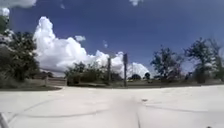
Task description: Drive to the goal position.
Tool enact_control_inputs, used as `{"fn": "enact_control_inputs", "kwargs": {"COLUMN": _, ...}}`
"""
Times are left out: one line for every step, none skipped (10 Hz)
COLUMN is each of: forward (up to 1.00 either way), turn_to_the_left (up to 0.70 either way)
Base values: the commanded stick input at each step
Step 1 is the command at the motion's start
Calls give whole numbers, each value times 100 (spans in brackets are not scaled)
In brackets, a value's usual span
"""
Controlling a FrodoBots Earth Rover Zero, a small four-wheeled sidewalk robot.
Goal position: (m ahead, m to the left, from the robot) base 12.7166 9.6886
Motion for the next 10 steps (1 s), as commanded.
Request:
{"fn": "enact_control_inputs", "kwargs": {"forward": 85, "turn_to_the_left": 0}}
{"fn": "enact_control_inputs", "kwargs": {"forward": 85, "turn_to_the_left": 0}}
{"fn": "enact_control_inputs", "kwargs": {"forward": 85, "turn_to_the_left": 34}}
{"fn": "enact_control_inputs", "kwargs": {"forward": 85, "turn_to_the_left": 34}}
{"fn": "enact_control_inputs", "kwargs": {"forward": 85, "turn_to_the_left": 34}}
{"fn": "enact_control_inputs", "kwargs": {"forward": 85, "turn_to_the_left": 34}}
{"fn": "enact_control_inputs", "kwargs": {"forward": 85, "turn_to_the_left": 26}}
{"fn": "enact_control_inputs", "kwargs": {"forward": 85, "turn_to_the_left": 3}}
{"fn": "enact_control_inputs", "kwargs": {"forward": 85, "turn_to_the_left": 0}}
{"fn": "enact_control_inputs", "kwargs": {"forward": 85, "turn_to_the_left": 0}}
